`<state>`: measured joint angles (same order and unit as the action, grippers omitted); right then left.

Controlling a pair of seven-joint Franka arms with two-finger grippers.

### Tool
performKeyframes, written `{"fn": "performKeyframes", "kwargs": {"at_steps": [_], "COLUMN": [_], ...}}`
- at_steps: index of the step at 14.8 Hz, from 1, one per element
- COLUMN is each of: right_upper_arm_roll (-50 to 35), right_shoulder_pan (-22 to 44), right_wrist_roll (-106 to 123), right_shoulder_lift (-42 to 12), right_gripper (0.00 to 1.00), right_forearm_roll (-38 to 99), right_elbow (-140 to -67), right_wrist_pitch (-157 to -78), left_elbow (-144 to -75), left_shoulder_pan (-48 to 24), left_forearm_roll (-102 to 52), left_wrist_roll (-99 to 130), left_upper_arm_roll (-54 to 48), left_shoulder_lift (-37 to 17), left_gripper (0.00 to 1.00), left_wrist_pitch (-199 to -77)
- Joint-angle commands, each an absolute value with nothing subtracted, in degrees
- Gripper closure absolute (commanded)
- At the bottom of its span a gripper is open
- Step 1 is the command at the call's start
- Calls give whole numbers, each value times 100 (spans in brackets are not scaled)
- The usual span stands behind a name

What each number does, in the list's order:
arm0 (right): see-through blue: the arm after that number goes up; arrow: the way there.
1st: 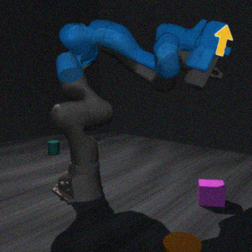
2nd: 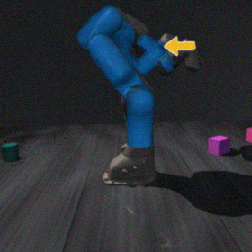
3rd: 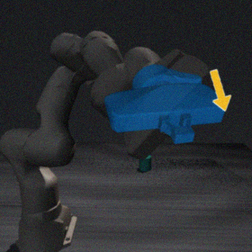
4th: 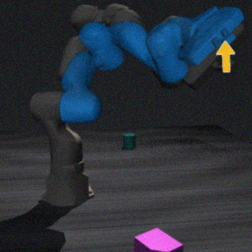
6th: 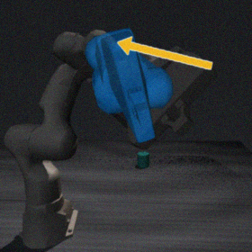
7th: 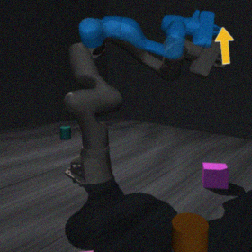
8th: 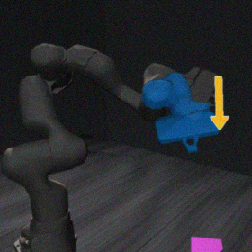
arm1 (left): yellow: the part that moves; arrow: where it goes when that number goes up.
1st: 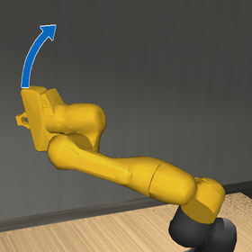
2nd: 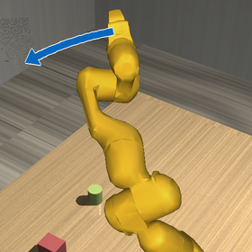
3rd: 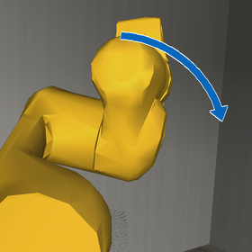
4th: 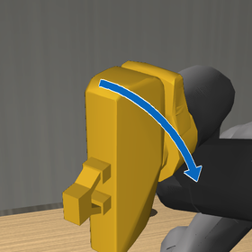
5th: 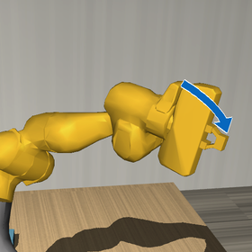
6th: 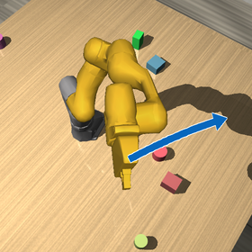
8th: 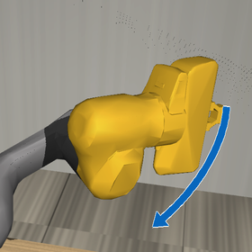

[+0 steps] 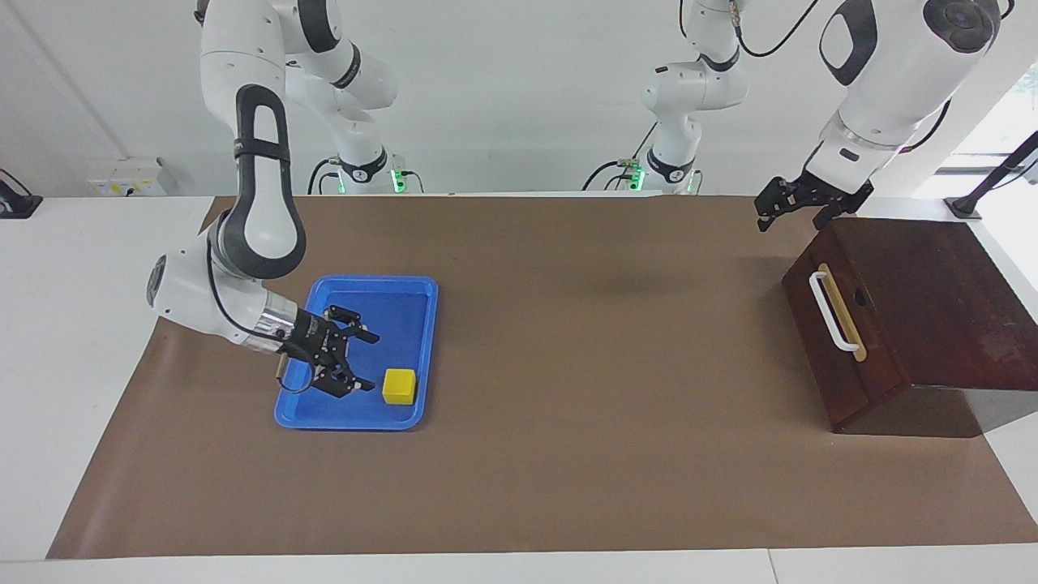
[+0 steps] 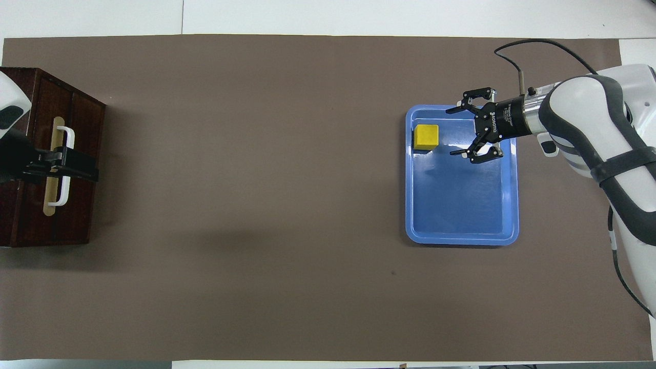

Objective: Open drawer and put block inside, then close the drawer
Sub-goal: 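Lower the right gripper over the yellow block and close on it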

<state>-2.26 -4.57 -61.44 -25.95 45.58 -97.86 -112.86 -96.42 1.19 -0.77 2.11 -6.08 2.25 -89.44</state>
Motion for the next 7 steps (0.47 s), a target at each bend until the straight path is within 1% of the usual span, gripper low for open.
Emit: {"fn": "performKeyframes", "kwargs": {"at_steps": [1,4,7], "right_upper_arm_roll": [-264,-264,-264], "right_shoulder_pan": [-501,-414,-439], "right_wrist_roll": [-6153,-6091,-5933], "right_shoulder_lift": [-3005,-3242,-3348], "right_gripper": [0,0,0], "right_forearm_roll": [4676,4938,4948], "right_elbow": [-9361,-9159,-9150], "right_wrist_pitch": [-11092,-11109,-11145], "left_elbow": [-9563,-9571,-9571], "left_shoulder_pan": [114,114,114], "left_forearm_roll": [9,9,9], "left_wrist_roll": [228,229,228], "left_upper_arm_roll": [-598,-598,-598], "left_shoulder_lift": [229,229,229], "left_gripper": [0,0,0], "left_wrist_pitch": [-8877,-8877,-8877]}}
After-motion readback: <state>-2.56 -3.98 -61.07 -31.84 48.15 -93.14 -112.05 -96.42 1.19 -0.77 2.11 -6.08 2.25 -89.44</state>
